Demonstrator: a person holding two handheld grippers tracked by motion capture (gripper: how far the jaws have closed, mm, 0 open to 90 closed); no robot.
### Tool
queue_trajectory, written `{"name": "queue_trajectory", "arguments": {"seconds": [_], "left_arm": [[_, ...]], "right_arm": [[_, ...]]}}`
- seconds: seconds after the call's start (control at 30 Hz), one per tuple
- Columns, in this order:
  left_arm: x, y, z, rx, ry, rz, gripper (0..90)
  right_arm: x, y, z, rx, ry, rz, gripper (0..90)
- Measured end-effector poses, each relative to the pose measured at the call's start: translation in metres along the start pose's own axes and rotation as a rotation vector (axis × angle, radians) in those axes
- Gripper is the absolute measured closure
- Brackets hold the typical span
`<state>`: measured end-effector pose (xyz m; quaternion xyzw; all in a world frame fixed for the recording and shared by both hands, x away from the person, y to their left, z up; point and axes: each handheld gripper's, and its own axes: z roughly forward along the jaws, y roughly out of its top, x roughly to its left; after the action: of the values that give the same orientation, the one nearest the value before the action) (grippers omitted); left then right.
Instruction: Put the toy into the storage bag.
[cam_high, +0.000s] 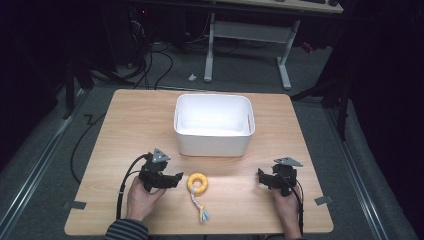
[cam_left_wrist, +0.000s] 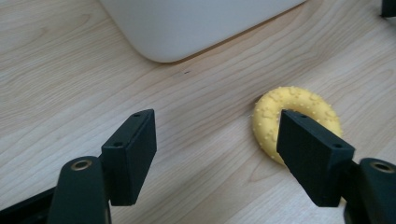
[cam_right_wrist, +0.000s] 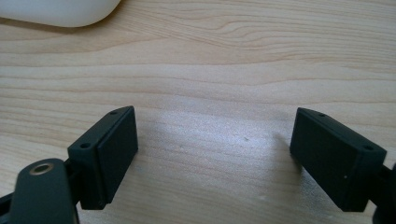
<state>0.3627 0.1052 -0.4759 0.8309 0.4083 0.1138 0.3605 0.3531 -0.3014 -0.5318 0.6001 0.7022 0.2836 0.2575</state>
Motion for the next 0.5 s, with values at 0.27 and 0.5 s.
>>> {"name": "queue_trajectory", "arguments": {"seconds": [0.27, 0.5], "left_arm": [[-0.017, 0.012, 0.007, 0.044, -0.013, 0.072, 29.7], [-0.031, 0.02, 0.017, 0.079, -0.021, 0.108, 31.9]], "right_arm": [[0.0, 0.0, 0.0, 0.0, -0.001, -0.004, 15.2], [0.0, 0.0, 0.0, 0.0, 0.003, -0.003, 15.2]]}}
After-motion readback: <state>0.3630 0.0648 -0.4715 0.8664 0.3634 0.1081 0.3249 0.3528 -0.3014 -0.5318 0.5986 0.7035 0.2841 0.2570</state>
